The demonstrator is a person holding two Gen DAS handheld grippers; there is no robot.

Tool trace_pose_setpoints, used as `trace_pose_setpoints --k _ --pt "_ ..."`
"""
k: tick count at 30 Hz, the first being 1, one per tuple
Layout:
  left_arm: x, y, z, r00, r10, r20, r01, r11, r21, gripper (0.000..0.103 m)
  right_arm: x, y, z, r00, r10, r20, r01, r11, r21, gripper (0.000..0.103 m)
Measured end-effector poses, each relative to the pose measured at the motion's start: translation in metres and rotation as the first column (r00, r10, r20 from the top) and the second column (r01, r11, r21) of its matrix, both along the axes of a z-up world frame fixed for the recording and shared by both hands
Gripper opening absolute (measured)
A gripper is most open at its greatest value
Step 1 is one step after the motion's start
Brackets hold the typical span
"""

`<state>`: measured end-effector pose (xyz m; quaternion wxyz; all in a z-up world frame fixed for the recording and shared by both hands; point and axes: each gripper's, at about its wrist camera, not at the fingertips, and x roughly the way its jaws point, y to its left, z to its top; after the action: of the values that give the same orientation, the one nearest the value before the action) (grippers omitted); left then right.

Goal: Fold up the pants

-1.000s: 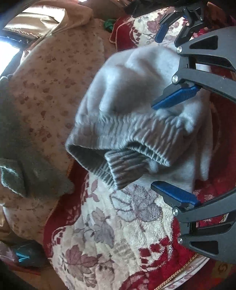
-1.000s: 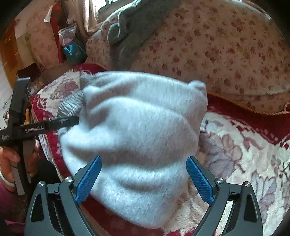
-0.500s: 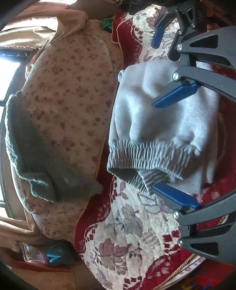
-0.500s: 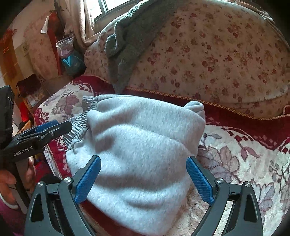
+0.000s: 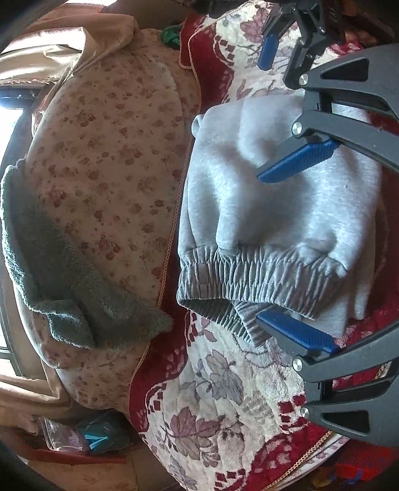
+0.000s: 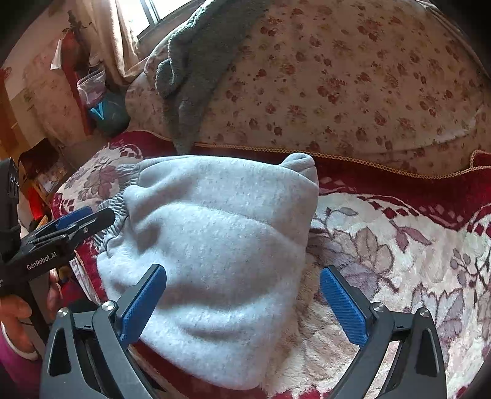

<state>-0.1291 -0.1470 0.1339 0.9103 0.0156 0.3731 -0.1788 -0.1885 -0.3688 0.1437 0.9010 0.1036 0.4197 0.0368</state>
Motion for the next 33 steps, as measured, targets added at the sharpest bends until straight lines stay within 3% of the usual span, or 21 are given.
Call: trace_pose_setpoints --k 14,22,26,33 --pt "0.015 -0.01 -0.006 1.0 0.014 -0.02 -0.014 1.0 -0.026 0.089 0.042 -0.004 0.0 1.0 -0.012 0.012 0.012 1.0 -0.014 0.102" --pt "0.044 -0.024 -0.021 0.999 0.043 -0.015 -0.043 0.999 0.031 0.089 0.096 0.0 -0.017 0.999 0.028 0.018 -0.026 0.988 -0.151 0.101" --pt "0.06 -0.026 -0.031 0.997 0.065 -0.035 -0.063 0.997 0.051 0.089 0.111 0.001 -0.022 0.999 -0.011 0.048 0.018 0.987 -0.159 0.101" --pt "0.08 -0.023 -0.046 0.994 0.091 -0.066 -0.089 0.995 0.033 0.091 0.14 0.003 -0.042 0.999 -0.051 -0.016 0.048 0.983 -0.176 0.103"
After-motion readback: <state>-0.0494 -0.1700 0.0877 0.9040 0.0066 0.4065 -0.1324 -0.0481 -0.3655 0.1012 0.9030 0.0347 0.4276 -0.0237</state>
